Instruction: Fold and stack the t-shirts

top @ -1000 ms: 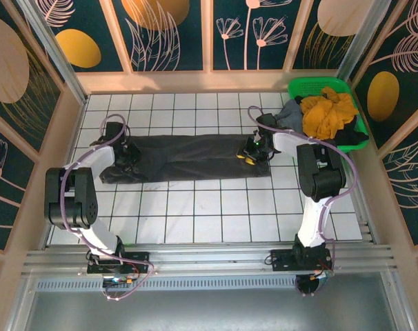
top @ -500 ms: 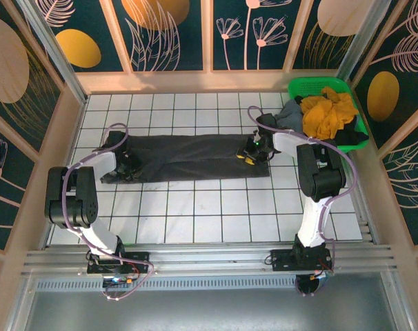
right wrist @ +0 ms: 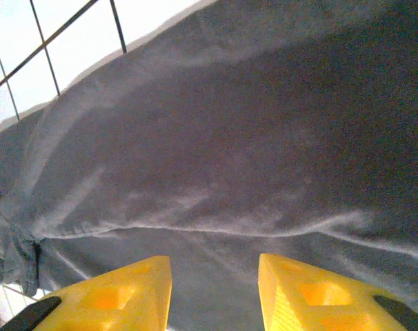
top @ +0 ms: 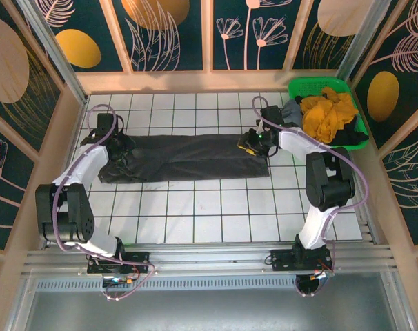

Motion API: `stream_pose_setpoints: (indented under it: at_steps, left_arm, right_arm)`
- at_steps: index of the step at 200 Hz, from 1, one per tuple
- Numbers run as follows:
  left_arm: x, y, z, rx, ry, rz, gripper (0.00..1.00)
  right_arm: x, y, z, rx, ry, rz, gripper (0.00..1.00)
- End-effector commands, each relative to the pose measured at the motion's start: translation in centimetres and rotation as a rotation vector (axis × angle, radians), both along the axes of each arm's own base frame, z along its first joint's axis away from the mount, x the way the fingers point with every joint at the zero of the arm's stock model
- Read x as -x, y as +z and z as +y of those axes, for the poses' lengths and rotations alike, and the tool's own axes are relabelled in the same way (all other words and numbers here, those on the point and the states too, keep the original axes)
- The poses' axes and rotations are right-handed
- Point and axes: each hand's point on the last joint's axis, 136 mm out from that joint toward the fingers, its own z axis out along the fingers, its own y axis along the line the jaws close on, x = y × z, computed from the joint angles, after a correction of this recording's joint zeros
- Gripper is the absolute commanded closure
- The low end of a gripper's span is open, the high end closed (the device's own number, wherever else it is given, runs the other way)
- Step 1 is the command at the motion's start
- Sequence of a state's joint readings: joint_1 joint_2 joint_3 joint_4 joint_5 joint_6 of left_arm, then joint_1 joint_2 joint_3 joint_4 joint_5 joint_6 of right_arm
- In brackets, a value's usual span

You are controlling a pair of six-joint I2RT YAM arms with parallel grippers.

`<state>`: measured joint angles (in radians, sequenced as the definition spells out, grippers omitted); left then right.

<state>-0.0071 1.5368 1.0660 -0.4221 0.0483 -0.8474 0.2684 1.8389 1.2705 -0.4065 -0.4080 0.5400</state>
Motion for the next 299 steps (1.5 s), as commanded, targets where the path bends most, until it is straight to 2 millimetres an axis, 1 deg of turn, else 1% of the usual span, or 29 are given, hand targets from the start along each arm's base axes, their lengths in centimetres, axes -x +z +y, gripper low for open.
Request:
stream_pose_setpoints:
  at_steps: [1,34,36,41,60,68,82,93,101,106,117,127,135,151,166,174,187,196,200,204,212,215,223,234,250,260,278,296,299]
  left_arm:
    - [-0.1,-1.8,-2.1,0.153,0.047,0.038,0.74]
    - [-2.4,-3.6,-2.7,0.199,0.068,0.067,0.74]
    - [-2.5,-4.5,-2.6,0.197,0.071,0.09,0.74]
    - [-2.7,-5.5,-2.7,0.198,0.072,0.116,0.75]
    - [-3.6,-7.8,-3.2,0.222,0.069,0.17,0.76]
    - [-4.2,-8.4,-3.3,0.227,0.067,0.176,0.76]
    - [-5.6,-9.0,-3.3,0.211,0.049,0.179,0.76]
    - [-7.2,-9.2,-3.6,0.21,0.021,0.171,0.76]
    - [-8.6,-9.3,-4.4,0.232,-0.013,0.153,0.76]
    - [-9.7,-9.1,-5.2,0.257,-0.039,0.133,0.76]
    - [-11.6,-9.4,-7.0,0.286,-0.082,0.12,0.76]
    - [-13.6,-8.9,-9.0,0.295,-0.128,0.089,0.76]
    - [-15.3,-8.3,-11.1,0.311,-0.169,0.054,0.76]
    - [-18.1,-7.8,-16.2,0.378,-0.25,-0.017,0.76]
    - [-20.2,-7.3,-21.2,0.425,-0.326,-0.072,0.76]
    - [-21.2,-7.1,-23.8,0.445,-0.366,-0.101,0.76]
    - [-22.7,-6.8,-27.4,0.495,-0.411,-0.147,0.76]
    - [-23.6,-6.6,-29.5,0.541,-0.431,-0.182,0.76]
    - [-24.0,-6.7,-30.3,0.564,-0.434,-0.193,0.77]
    - [-24.5,-6.1,-31.0,0.59,-0.44,-0.22,0.77]
    - [-25.1,-6.1,-32.1,0.64,-0.443,-0.249,0.78]
    - [-25.4,-5.5,-32.5,0.659,-0.442,-0.269,0.78]
    - [-25.8,-5.0,-33.2,0.7,-0.441,-0.302,0.78]
    - [-26.4,-3.5,-33.5,0.734,-0.441,-0.355,0.77]
    - [-26.7,0.5,-33.5,0.726,-0.461,-0.438,0.74]
    - [-26.7,4.1,-33.2,0.698,-0.476,-0.495,0.71]
    - [-25.7,10.1,-32.2,0.642,-0.489,-0.569,0.61]
    - [-23.4,14.2,-30.3,0.524,-0.477,-0.584,0.54]
    - [-22.9,14.2,-29.8,0.502,-0.466,-0.571,0.54]
  right_arm:
    - [-1.4,-0.8,-1.6,0.065,-0.014,-0.013,0.62]
    - [-3.0,-3.0,-3.1,0.171,-0.016,-0.002,0.63]
    - [-3.1,-3.1,-3.1,0.176,-0.016,-0.001,0.64]
    - [-3.1,-3.7,-3.4,0.194,-0.014,0.007,0.64]
    - [-3.2,-5.7,-4.3,0.261,-0.014,0.053,0.68]
    - [-2.6,-6.9,-4.9,0.299,-0.011,0.098,0.72]
    - [-1.2,-8.1,-5.7,0.353,-0.005,0.153,0.75]
    - [0.4,-8.4,-6.2,0.396,-0.002,0.187,0.76]
    - [1.9,-8.4,-6.5,0.425,0.001,0.204,0.76]
    - [2.8,-8.3,-6.7,0.437,0.001,0.212,0.76]
    - [5.8,-7.9,-6.6,0.461,0.011,0.232,0.76]
    - [8.9,-7.8,-6.2,0.467,0.026,0.254,0.76]
    - [11.6,-7.7,-5.6,0.457,0.041,0.275,0.76]
    - [16.6,-7.8,-3.3,0.395,0.085,0.308,0.76]
    - [20.1,-7.6,-0.1,0.294,0.136,0.323,0.75]
    - [21.5,-7.3,1.7,0.23,0.159,0.33,0.75]
    - [22.6,-6.8,4.6,0.106,0.168,0.346,0.74]
    - [22.8,-6.5,6.3,0.015,0.158,0.357,0.74]
    - [22.8,-6.3,7.0,-0.019,0.154,0.36,0.74]
    - [22.7,-6.2,7.5,-0.045,0.148,0.365,0.74]
    - [22.3,-5.8,8.5,-0.086,0.144,0.366,0.74]
    - [22.1,-5.6,8.7,-0.094,0.143,0.365,0.74]
    - [21.5,-5.0,9.4,-0.103,0.147,0.356,0.73]
    - [20.6,-3.7,10.1,-0.112,0.159,0.331,0.69]
    - [19.4,-1.4,10.7,-0.113,0.176,0.281,0.61]
    - [19.1,-0.2,10.4,-0.094,0.178,0.252,0.57]
    - [18.9,1.4,8.8,-0.038,0.167,0.194,0.53]
    - [19.5,1.3,5.2,0.062,0.129,0.171,0.53]
    - [19.6,1.3,4.5,0.079,0.122,0.167,0.53]
